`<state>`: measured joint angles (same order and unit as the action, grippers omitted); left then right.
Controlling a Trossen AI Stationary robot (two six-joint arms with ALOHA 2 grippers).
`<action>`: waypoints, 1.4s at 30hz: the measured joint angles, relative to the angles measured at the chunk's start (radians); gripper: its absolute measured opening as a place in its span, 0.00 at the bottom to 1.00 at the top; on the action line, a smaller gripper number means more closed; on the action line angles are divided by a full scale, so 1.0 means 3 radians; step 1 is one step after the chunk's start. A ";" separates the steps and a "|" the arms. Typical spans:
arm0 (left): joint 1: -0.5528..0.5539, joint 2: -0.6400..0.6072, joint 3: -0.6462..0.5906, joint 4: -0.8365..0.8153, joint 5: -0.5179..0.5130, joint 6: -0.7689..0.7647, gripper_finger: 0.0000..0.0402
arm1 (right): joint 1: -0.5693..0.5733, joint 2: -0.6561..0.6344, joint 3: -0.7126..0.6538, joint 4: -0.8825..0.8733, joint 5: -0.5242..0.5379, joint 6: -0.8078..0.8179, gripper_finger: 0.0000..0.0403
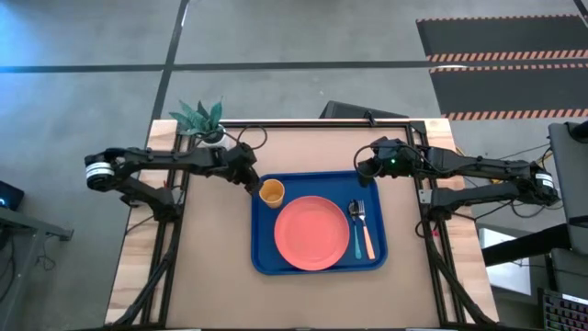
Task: Pick and place plate/cup/fork/spoon on tray
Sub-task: Adjust the blue tray, then adjust the yellow cup
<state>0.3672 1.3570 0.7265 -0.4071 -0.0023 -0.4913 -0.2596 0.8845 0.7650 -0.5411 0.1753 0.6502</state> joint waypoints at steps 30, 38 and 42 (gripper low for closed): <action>0.0005 0.0154 0.0090 0.0109 0.0078 0.0031 0.47 | 0.0000 0.0000 0.0000 0.0001 0.0001 0.0011 0.02; 0.0004 -0.0326 0.0089 0.0106 0.0081 -0.0003 0.47 | 0.0000 0.0000 0.0000 0.0003 0.0001 0.0011 0.02; 0.0004 -0.0582 0.0088 0.0106 0.0240 -0.0009 0.47 | 0.0000 0.0000 0.0000 0.0003 0.0001 0.0011 0.02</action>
<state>0.3683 1.1825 0.7528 -0.3752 0.0696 -0.4942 -0.2596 0.8845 0.7650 -0.5404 0.1757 0.6537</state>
